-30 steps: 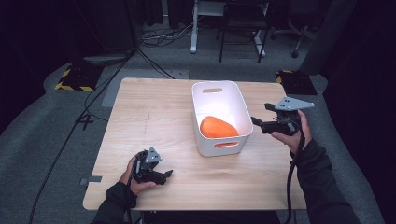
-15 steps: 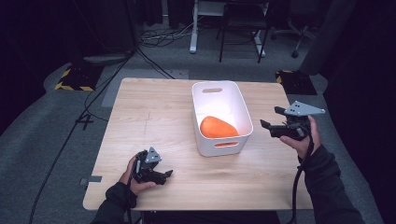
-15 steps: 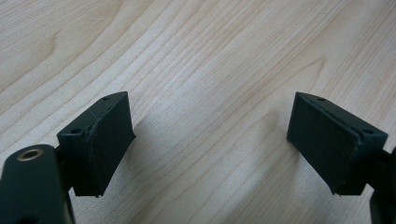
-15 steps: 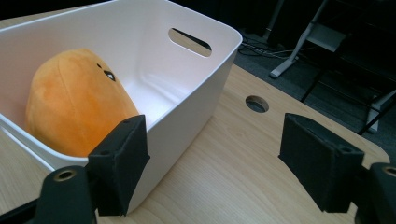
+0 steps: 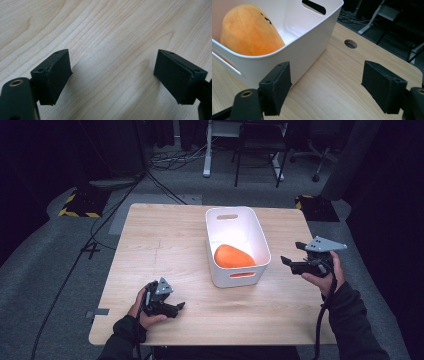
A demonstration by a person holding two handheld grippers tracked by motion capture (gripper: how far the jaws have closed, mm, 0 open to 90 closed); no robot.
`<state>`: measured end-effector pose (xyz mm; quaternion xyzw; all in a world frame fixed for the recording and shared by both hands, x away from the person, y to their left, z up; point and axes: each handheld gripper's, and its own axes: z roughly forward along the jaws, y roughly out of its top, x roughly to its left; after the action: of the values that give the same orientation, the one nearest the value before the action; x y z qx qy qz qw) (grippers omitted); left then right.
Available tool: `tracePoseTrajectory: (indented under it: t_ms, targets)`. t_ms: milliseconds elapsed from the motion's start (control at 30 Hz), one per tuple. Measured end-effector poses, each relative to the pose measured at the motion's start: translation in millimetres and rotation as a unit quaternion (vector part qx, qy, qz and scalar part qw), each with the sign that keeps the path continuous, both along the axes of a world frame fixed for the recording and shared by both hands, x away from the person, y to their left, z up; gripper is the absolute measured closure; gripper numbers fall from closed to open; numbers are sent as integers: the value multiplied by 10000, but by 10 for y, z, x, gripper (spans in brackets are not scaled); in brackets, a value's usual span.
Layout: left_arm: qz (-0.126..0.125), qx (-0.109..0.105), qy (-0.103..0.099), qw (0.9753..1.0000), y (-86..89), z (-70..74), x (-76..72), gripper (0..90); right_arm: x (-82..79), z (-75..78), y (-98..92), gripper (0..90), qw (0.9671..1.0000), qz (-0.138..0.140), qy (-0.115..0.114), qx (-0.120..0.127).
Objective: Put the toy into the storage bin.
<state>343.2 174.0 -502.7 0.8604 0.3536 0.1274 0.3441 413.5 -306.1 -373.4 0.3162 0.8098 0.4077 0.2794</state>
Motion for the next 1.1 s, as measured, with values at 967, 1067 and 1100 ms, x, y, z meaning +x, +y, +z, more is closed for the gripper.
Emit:
tracePoseTrajectory:
  t_ms: [967,1067,1100]
  targets:
    - [-2,-8,9,10000,-1,-1,0,146,-92,-392,-119,227,9991,-54,346,-243]
    - [-16,-2,26,10000,1,2,0,146,-102,-436,-119,226,9988,-22,387,-296]
    - [-2,-8,9,10000,-1,-1,0,146,-105,-447,-115,225,9987,-16,410,-295]
